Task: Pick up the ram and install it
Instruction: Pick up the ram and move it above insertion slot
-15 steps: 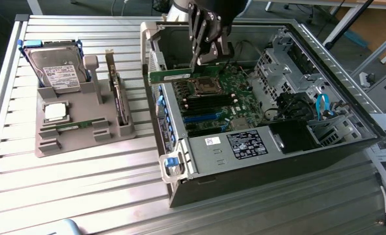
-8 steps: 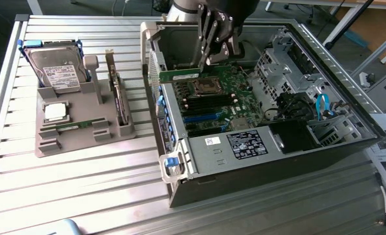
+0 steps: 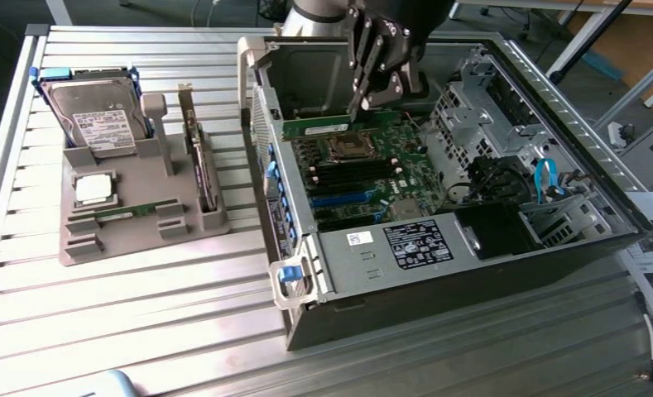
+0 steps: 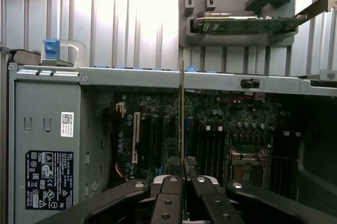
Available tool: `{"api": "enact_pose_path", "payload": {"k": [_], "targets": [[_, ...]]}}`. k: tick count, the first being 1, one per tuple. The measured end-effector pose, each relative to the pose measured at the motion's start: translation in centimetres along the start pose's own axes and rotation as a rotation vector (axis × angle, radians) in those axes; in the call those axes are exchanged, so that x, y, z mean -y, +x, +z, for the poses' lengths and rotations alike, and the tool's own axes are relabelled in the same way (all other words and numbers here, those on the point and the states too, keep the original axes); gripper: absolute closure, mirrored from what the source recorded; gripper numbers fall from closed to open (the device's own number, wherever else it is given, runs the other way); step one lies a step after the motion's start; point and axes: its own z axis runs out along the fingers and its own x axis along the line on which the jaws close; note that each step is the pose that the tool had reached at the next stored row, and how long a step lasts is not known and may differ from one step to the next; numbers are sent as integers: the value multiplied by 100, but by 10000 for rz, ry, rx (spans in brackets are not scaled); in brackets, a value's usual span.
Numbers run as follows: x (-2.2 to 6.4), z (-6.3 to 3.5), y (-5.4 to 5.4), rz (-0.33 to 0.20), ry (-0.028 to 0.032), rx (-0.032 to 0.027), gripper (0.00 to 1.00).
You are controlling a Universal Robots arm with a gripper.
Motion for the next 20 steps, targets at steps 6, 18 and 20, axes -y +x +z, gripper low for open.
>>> {"api": "enact_pose_path", "payload": {"k": [6, 18, 20], "targets": [[112, -1, 12, 0, -4, 1, 88], [353, -2, 41, 1, -12, 1, 88], [393, -2, 46, 0, -14, 1, 88]]}}
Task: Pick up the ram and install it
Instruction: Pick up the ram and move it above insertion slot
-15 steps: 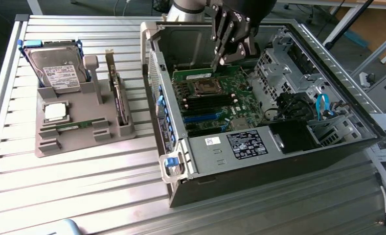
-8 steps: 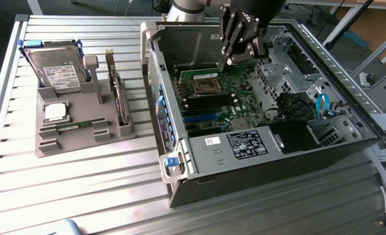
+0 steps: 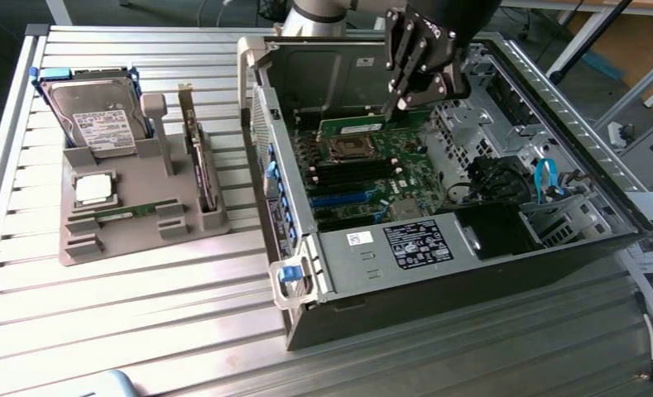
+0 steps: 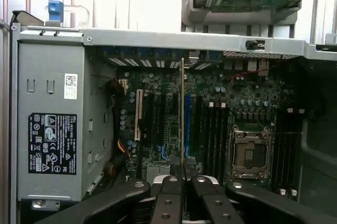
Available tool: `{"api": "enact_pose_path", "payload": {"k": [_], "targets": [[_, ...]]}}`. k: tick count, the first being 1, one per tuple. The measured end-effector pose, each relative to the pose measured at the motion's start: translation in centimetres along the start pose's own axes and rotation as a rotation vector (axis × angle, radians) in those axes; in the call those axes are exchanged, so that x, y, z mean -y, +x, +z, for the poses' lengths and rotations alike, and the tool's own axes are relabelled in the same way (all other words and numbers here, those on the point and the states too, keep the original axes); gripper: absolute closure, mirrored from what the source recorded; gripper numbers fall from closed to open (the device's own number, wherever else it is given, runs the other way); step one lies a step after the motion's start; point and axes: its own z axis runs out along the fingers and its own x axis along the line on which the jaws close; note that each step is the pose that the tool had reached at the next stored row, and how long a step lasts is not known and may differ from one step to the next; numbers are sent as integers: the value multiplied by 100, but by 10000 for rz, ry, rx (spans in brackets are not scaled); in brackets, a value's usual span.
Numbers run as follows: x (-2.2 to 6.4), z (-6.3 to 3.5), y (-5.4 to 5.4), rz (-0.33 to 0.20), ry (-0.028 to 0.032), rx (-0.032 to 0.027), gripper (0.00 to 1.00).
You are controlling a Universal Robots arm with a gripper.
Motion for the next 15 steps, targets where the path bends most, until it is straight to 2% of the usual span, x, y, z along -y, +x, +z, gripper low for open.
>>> {"api": "enact_pose_path", "payload": {"k": [10, 15], "targets": [[250, -2, 28, -1, -20, 1, 88], [332, -3, 37, -1, -23, 1, 88]]}}
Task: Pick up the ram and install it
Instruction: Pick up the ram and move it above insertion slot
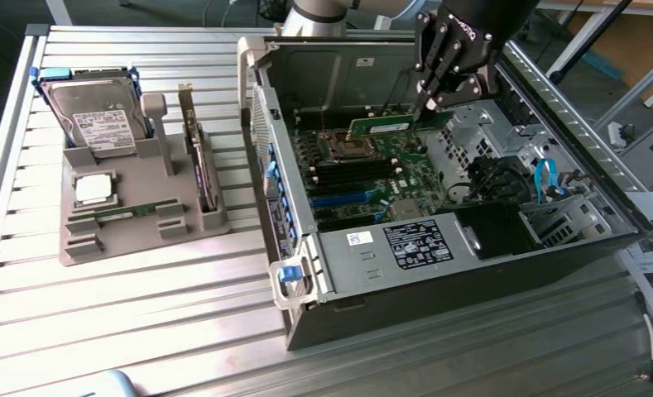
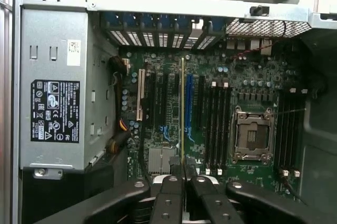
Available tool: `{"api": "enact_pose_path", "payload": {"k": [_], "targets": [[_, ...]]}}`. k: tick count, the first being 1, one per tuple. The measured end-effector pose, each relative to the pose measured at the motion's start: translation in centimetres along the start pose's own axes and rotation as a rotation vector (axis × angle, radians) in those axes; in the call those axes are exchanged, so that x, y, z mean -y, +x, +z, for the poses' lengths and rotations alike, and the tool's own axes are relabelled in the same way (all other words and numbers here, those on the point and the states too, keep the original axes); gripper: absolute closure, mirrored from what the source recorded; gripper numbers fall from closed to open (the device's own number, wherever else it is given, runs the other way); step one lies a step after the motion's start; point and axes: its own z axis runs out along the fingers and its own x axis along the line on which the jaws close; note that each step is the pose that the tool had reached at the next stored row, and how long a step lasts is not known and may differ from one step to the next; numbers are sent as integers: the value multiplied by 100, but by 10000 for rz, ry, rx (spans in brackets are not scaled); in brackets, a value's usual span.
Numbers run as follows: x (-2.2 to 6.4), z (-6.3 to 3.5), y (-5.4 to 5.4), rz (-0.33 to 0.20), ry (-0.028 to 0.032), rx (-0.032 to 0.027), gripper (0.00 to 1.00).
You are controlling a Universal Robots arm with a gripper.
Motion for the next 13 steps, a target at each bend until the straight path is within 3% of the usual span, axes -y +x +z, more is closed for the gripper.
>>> {"api": "enact_pose_path", "payload": {"k": [13], "targets": [[10, 36, 2, 0, 0, -1, 88]]}}
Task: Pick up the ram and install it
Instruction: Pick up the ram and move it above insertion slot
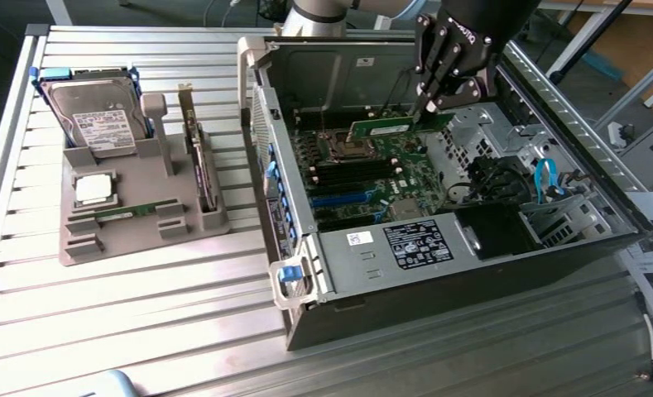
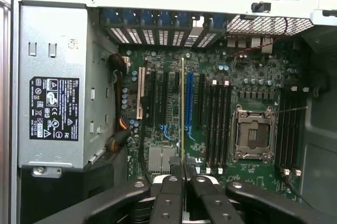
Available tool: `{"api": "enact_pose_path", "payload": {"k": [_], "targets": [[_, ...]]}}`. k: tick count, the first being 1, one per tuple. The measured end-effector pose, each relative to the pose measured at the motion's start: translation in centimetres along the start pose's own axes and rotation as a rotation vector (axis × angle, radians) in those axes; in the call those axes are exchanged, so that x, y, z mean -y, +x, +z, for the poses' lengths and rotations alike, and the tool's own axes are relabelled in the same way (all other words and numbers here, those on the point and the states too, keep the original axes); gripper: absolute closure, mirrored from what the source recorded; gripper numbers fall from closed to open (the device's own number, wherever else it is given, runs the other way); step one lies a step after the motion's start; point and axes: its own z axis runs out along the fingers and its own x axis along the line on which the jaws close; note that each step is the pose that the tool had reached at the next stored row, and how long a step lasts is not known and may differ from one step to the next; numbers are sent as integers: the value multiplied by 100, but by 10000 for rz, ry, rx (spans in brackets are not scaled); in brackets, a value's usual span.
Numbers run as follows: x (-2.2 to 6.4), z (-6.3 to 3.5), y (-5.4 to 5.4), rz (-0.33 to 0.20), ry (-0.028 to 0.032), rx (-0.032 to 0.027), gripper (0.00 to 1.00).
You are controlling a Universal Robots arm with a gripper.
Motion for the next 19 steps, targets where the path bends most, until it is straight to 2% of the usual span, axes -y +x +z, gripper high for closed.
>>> {"api": "enact_pose_path", "payload": {"k": [10, 15, 19], "targets": [[0, 37, 0, 0, -3, 0, 88], [0, 37, 0, -1, 0, 32, 88], [1, 37, 0, -1, 7, 79, 88]]}}
